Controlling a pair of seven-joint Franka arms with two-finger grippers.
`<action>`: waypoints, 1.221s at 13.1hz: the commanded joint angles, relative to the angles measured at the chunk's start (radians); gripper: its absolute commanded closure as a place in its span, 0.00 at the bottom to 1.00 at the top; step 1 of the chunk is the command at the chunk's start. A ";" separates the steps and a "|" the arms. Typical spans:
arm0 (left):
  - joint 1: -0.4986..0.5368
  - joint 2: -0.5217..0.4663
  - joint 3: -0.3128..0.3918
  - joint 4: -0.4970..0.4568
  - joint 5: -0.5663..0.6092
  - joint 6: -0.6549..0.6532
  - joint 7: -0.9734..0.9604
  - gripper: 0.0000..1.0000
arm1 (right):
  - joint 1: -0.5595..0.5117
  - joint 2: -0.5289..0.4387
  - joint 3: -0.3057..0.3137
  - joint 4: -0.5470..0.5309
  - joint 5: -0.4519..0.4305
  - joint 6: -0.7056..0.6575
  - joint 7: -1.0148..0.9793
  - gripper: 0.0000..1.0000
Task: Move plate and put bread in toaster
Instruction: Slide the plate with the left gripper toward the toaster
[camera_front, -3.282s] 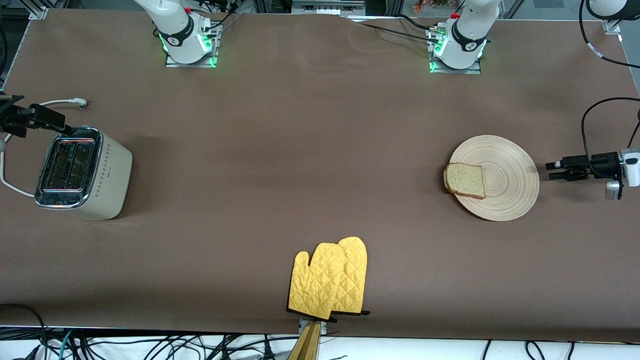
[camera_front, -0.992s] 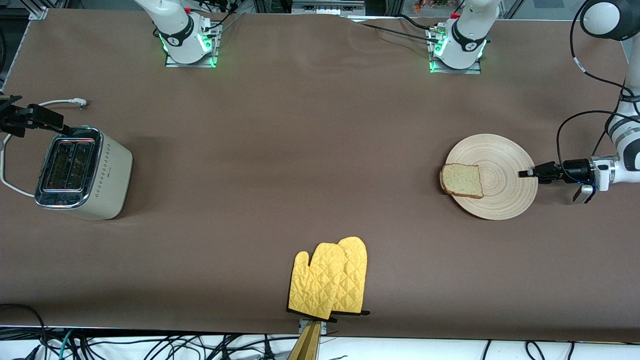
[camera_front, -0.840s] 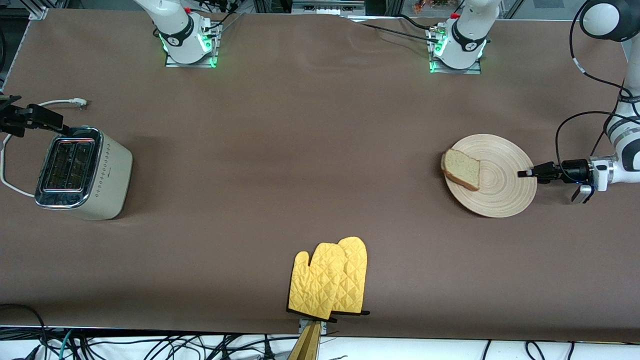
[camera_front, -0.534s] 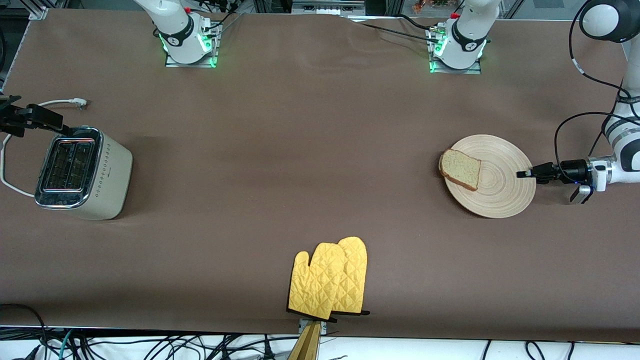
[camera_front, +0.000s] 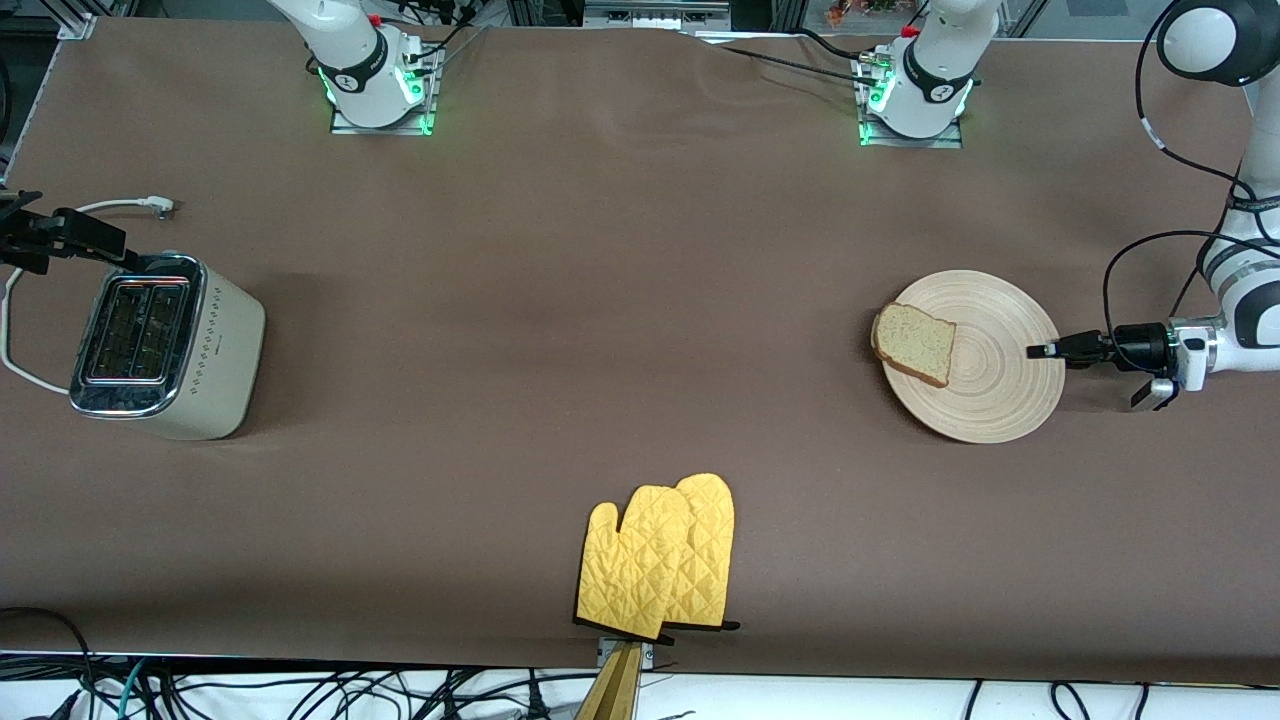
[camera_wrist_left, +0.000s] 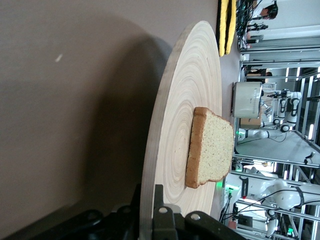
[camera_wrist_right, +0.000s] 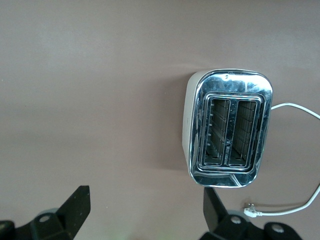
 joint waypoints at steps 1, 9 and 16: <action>0.006 -0.007 -0.024 0.006 -0.065 -0.066 -0.026 1.00 | -0.010 -0.010 0.007 -0.011 -0.003 -0.001 0.004 0.00; -0.067 -0.062 -0.057 0.009 -0.097 -0.057 -0.170 1.00 | -0.011 -0.010 0.007 -0.011 -0.002 0.000 0.004 0.00; -0.286 -0.281 -0.050 -0.199 -0.246 0.174 -0.294 1.00 | -0.011 -0.010 0.007 -0.011 -0.003 -0.001 0.004 0.00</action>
